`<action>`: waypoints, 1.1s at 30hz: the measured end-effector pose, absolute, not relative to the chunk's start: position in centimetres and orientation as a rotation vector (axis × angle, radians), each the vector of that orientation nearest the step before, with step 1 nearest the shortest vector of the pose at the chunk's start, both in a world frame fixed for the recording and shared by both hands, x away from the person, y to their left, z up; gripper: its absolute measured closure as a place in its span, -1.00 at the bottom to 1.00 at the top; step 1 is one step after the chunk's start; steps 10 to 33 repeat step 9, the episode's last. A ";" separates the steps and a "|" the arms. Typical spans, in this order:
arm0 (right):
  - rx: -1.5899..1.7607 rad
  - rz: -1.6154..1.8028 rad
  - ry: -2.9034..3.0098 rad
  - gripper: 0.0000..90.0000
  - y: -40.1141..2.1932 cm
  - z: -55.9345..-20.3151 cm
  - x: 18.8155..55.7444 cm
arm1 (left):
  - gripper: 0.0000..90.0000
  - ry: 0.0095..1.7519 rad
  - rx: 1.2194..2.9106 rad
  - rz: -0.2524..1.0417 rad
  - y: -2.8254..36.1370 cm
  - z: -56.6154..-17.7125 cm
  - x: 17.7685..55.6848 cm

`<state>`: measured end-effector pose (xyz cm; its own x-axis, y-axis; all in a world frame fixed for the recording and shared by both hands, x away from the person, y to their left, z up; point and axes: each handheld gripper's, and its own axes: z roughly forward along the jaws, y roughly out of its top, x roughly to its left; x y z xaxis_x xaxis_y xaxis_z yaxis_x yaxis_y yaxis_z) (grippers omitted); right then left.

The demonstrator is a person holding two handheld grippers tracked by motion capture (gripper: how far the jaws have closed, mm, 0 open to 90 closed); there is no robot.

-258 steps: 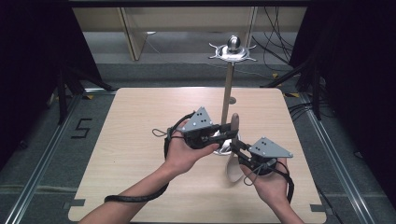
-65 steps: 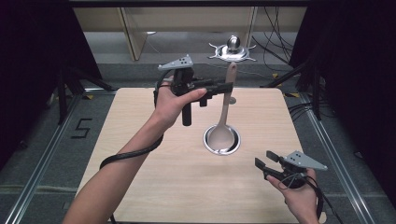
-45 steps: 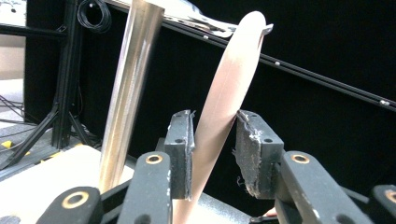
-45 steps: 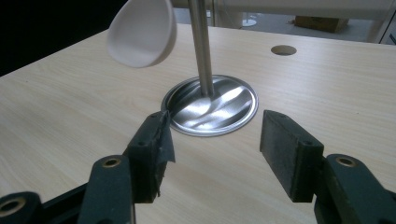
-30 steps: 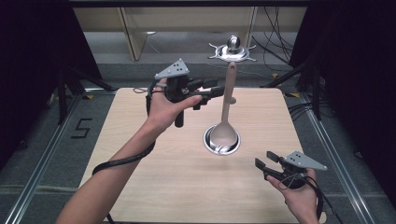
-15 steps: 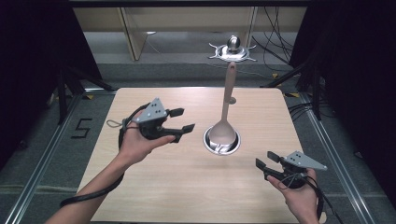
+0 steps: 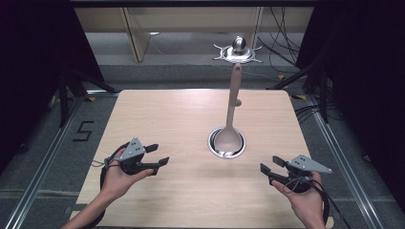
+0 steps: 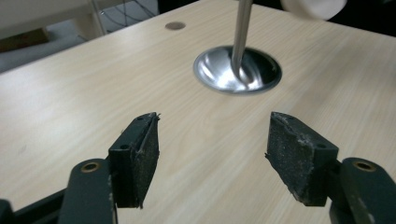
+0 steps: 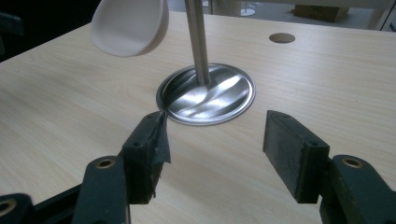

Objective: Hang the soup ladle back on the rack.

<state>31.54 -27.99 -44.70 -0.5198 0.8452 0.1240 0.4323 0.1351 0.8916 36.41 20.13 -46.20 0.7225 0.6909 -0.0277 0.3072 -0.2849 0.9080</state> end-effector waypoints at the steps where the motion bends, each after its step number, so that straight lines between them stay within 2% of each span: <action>1: 1.238 1.360 2.017 -0.11 -27.9 -44.7 31.5 | -0.24 0.795 1.876 0.447 20.5 -46.8 36.2; 33: 1.258 1.353 2.042 -0.15 -27.7 -45.0 31.5 | -0.28 0.806 1.882 0.448 20.9 -46.6 36.1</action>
